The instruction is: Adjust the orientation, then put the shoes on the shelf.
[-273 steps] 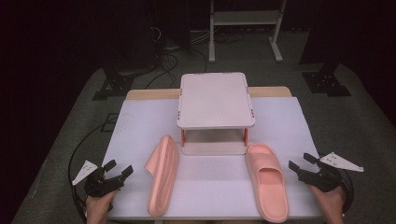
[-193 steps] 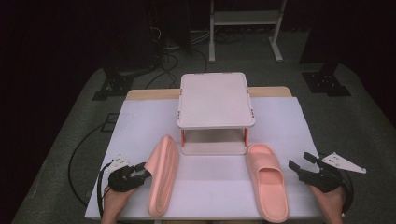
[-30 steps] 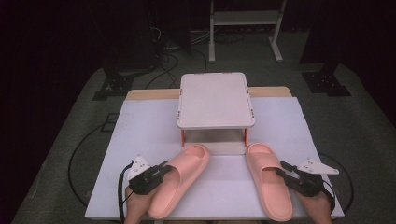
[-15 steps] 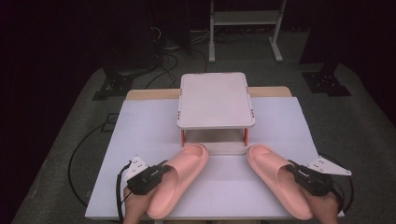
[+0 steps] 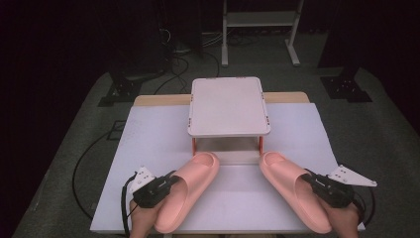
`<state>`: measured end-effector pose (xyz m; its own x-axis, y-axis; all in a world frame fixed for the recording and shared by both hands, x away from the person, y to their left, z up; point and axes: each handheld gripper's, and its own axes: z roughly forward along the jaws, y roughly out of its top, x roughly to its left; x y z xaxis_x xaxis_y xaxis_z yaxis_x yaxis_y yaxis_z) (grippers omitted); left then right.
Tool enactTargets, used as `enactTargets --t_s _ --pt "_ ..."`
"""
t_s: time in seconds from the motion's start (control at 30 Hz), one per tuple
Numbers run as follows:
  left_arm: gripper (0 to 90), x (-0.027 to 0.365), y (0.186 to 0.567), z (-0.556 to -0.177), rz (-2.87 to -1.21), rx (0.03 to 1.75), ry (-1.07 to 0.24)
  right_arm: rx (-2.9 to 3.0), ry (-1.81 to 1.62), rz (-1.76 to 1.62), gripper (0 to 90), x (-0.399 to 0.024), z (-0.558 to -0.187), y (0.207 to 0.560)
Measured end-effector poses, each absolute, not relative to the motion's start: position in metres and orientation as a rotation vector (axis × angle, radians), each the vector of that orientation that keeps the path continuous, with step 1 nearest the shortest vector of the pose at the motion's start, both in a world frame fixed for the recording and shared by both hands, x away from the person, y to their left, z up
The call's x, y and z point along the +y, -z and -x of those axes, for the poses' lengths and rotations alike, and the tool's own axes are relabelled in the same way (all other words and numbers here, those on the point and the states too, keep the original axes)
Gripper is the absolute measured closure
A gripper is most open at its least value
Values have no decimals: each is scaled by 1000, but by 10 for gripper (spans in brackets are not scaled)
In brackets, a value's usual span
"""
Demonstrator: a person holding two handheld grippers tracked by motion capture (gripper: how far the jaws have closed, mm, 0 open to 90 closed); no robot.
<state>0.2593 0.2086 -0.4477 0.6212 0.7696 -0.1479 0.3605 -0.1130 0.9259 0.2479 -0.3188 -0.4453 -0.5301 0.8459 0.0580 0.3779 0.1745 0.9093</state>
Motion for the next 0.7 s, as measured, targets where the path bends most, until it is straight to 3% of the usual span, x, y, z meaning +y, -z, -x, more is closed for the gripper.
enactTargets --t_s 0.7 --pt "803 208 438 -256 -1711 893 -404 2001 -1406 -1156 819 -317 -246 443"
